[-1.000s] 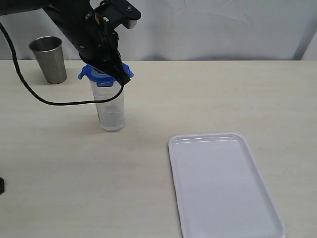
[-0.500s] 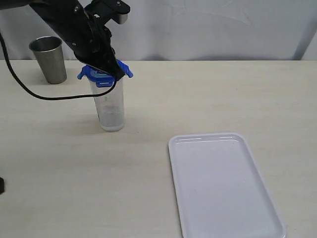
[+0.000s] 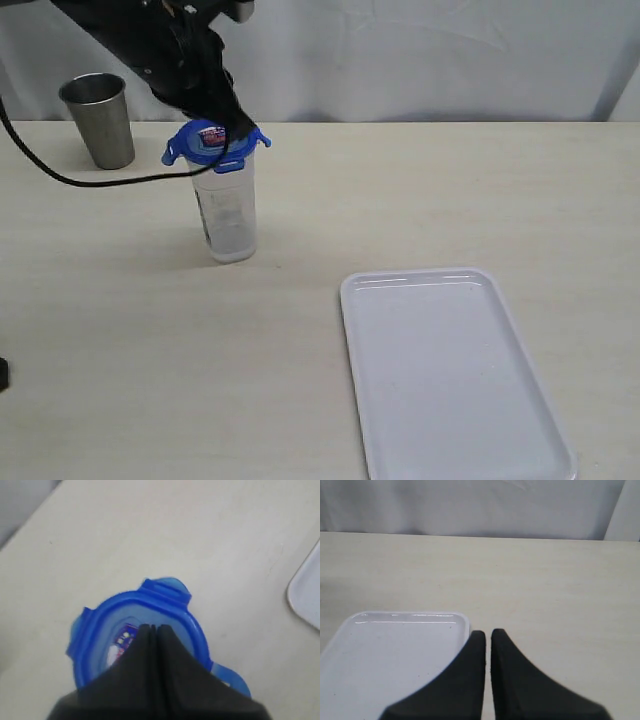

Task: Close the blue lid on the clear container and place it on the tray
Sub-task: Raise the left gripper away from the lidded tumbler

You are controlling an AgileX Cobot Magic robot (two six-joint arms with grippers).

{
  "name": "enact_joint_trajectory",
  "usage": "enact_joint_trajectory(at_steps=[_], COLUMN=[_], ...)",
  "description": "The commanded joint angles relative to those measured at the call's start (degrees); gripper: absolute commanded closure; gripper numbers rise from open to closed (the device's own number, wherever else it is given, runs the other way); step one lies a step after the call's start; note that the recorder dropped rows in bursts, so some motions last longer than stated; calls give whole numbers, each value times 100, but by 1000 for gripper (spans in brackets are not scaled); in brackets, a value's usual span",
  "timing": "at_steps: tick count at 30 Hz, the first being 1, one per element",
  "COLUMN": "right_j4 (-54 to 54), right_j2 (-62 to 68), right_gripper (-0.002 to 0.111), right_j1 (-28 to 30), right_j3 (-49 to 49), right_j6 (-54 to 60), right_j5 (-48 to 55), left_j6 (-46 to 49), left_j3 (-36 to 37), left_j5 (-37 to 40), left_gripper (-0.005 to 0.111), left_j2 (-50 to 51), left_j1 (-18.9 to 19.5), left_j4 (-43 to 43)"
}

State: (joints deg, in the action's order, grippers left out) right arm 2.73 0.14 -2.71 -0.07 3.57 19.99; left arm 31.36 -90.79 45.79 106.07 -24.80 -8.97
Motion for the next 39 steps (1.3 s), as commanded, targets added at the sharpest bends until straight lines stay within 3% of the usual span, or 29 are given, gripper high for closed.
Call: enact_joint_trajectory(at_steps=[1,2,3,4,6,7,9,10,13,15,21,24,30,33,37,39], right_j4=[-28,-28,-28,-28,-28,-28,-28,-28,-28,-28,-28,-28,-28,-28,-28,-28], right_j2=[-14,-14,-14,-14,-14,-14,-14,-14,-14,-14,-14,-14,-14,-14,-14,-14], right_gripper=[104,104,104,104,104,104,104,104,104,104,104,104,104,104,104,104], right_j1=[-12,-12,-12,-12,-12,-12,-12,-12,-12,-12,-12,-12,-12,-12,-12,-12], right_j3=[7,7,7,7,7,7,7,7,7,7,7,7,7,7,7,7], right_j6=[7,7,7,7,7,7,7,7,7,7,7,7,7,7,7,7], right_j5=[-40,-40,-40,-40,-40,-40,-40,-40,-40,-40,-40,-40,-40,-40,-40,-40], left_j6=[157,290,846,1132,2946,3774,6678,8844,9143,9143,9143,9143,9143,8058,7767,6546], left_j3=[41,113,441,628,1842,2194,3298,3882,4542,4735,5060,5053,4610,4285,4183,4099], left_j5=[-402,-462,-642,-740,-1366,-1509,-1663,-1512,-726,-123,-295,-1421,-3532,-5130,-5600,-5652], left_gripper=[92,85,72,67,46,43,40,40,40,41,41,50,70,70,71,71], left_j2=[-775,-897,-1217,-1384,-1972,-2130,-2348,-2374,-2324,-2324,-2289,-2289,-2312,-2312,-2312,-2312], left_j1=[182,258,503,651,1181,1324,1518,1546,1852,2317,3410,3454,3070,3043,3004,3004], left_j4=[-512,-757,-1577,-2033,-3799,-4514,-6943,-8989,-9098,-9098,-9082,-9036,-9098,-9098,-8766,-7483])
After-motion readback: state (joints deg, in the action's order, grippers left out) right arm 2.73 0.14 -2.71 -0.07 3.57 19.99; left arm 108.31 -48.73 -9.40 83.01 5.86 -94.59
